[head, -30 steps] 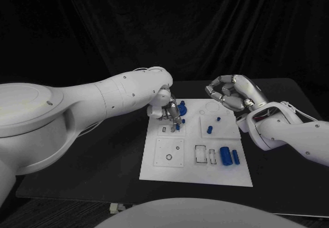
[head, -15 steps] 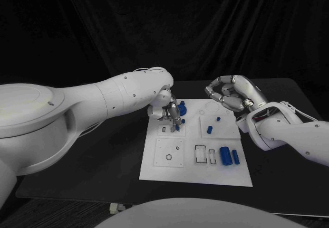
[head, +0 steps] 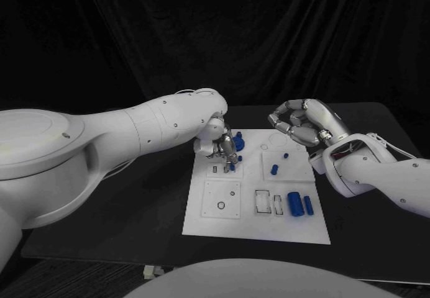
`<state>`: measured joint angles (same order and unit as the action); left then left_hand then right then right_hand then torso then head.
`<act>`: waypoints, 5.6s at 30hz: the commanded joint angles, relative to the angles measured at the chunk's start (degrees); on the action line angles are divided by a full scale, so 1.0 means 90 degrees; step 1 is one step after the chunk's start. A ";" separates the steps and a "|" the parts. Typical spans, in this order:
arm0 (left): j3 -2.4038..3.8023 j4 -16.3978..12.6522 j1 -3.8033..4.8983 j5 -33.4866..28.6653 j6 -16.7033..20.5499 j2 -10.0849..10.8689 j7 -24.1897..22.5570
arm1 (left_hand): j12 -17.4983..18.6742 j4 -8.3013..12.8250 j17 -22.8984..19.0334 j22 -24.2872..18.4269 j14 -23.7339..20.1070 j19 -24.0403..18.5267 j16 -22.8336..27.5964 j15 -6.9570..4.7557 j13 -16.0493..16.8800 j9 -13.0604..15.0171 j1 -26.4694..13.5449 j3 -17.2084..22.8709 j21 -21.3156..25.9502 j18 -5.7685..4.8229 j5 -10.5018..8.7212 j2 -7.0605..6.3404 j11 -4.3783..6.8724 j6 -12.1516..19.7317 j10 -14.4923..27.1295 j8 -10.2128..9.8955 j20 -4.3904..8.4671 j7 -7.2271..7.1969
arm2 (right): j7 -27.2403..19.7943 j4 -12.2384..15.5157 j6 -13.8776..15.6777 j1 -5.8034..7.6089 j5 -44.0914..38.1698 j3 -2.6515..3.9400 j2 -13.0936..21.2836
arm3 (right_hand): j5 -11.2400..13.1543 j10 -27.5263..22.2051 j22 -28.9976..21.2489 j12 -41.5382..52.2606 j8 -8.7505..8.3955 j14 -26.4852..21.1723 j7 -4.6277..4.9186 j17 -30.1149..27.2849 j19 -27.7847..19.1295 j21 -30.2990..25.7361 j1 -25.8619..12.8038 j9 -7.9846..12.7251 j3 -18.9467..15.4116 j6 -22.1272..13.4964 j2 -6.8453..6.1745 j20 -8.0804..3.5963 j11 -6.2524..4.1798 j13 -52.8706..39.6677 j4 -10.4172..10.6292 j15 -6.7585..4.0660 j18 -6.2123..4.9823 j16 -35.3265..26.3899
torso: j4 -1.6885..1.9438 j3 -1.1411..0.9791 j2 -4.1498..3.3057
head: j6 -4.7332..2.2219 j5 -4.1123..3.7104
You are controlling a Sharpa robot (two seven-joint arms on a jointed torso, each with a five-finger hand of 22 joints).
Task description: Assemble the parts on the task board
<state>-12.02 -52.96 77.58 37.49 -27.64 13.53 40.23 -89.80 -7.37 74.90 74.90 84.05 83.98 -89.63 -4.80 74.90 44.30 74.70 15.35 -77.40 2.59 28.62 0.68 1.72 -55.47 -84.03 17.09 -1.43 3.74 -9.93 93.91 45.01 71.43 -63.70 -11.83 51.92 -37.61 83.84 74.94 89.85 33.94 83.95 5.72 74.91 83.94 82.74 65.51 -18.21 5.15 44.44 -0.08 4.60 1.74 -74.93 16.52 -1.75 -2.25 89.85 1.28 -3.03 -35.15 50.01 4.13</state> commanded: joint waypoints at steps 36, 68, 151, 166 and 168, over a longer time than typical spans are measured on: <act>-0.0008 -0.1179 0.0046 0.0643 0.0743 0.0876 0.0273 | -0.0022 0.0964 0.1678 0.1290 0.0661 0.0286 -0.0041 0.0017 0.1678 0.0092 -0.0230 0.1130 0.0094 0.0001 0.0026 -0.0114 -0.0038 -0.0074 -0.0664 0.0084 -0.0024 -0.0041 | 0.0239 0.0024 -0.0100 -0.0185 -0.0060 0.0004 0.0061 | 0.0050 0.0685 0.1329 0.0017 0.0043 0.0672 -0.0015 0.1677 0.0108 -0.0103 0.0077 0.0014 0.0059 0.0000 0.0005 -0.0029 -0.0030 -0.1675 0.0011 -0.0028 -0.0011 0.0016 | 0.0005 -0.0008 0.0010 | -0.0001 0.0042; -0.0009 -0.1287 0.0044 0.0616 0.0901 0.0903 0.0236 | -0.0022 0.0966 0.1678 0.1284 0.0661 0.0277 -0.0041 0.0004 0.1678 0.0130 -0.0319 0.1208 0.0126 0.0005 -0.0030 -0.0140 -0.0021 -0.0087 -0.0664 0.0107 -0.0015 -0.0062 | 0.0284 0.0018 -0.0116 -0.0200 -0.0060 0.0004 0.0058 | 0.0059 0.0685 0.1312 0.0017 0.0045 0.0672 -0.0013 0.1677 0.0080 -0.0148 0.0115 0.0020 0.0082 -0.0013 0.0014 -0.0028 -0.0028 -0.1675 0.0005 -0.0026 -0.0022 0.0016 | 0.0004 0.0000 -0.0002 | -0.0001 0.0049; -0.0011 -0.1502 0.0008 0.0613 0.0998 0.0942 0.0115 | -0.0022 0.0969 0.1678 0.1271 0.0661 0.0263 -0.0041 -0.0010 0.1678 0.0147 -0.0377 0.1269 0.0180 0.0015 -0.0023 -0.0179 -0.0005 -0.0122 -0.0664 0.0122 -0.0003 -0.0078 | 0.0420 0.0024 -0.0215 -0.0244 -0.0117 0.0004 0.0072 | 0.0064 0.0685 0.1292 0.0017 0.0053 0.0672 -0.0009 0.1677 0.0044 -0.0204 0.0157 0.0026 0.0097 -0.0021 0.0003 -0.0026 -0.0025 -0.1675 0.0005 -0.0023 -0.0037 0.0016 | 0.0002 -0.0001 -0.0001 | -0.0001 0.0058; -0.0012 -0.1498 -0.0019 0.0613 0.0907 0.0956 0.0187 | -0.0022 0.0974 0.1678 0.1268 0.0661 0.0260 -0.0041 -0.0013 0.1678 0.0148 -0.0382 0.1290 0.0191 0.0016 -0.0029 -0.0181 -0.0001 -0.0121 -0.0664 0.0119 0.0000 -0.0081 | 0.0446 0.0030 -0.0243 -0.0244 -0.0117 0.0004 0.0076 | 0.0064 0.0685 0.1292 0.0017 0.0053 0.0672 -0.0009 0.1677 0.0044 -0.0204 0.0157 0.0026 0.0097 -0.0021 0.0003 -0.0026 -0.0025 -0.1675 0.0005 -0.0023 -0.0037 0.0016 | 0.0001 0.0001 -0.0001 | -0.0001 0.0065; -0.0012 -0.1498 -0.0020 0.0613 0.0886 0.0962 0.0195 | -0.0022 0.0977 0.1678 0.1268 0.0661 0.0260 -0.0041 -0.0014 0.1678 0.0149 -0.0381 0.1298 0.0192 0.0016 -0.0028 -0.0181 0.0000 -0.0121 -0.0664 0.0119 0.0000 -0.0081 | 0.0452 0.0030 -0.0248 -0.0244 -0.0117 0.0004 0.0076 | 0.0064 0.0685 0.1292 0.0017 0.0053 0.0672 -0.0009 0.1677 0.0044 -0.0204 0.0157 0.0026 0.0097 -0.0021 0.0003 -0.0026 -0.0025 -0.1675 0.0005 -0.0023 -0.0037 0.0016 | 0.0003 0.0000 -0.0001 | -0.0001 0.0065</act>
<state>-12.17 -66.40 77.52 43.38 -18.71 22.20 40.33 -89.80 -6.62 74.95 74.90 84.05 83.98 -89.63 -4.80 74.91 45.56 71.21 18.61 -75.98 2.59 28.04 -1.40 1.72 -55.91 -84.03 17.98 -1.43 3.87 -6.87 94.07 43.14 69.35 -64.36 -11.83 52.58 -37.40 83.84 74.90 89.85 34.15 83.95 5.72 74.91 83.93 81.11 66.43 -18.08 5.79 44.44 -0.07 4.60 1.74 -74.93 16.51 -1.75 -2.25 89.85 1.30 -3.03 -35.16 50.01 4.71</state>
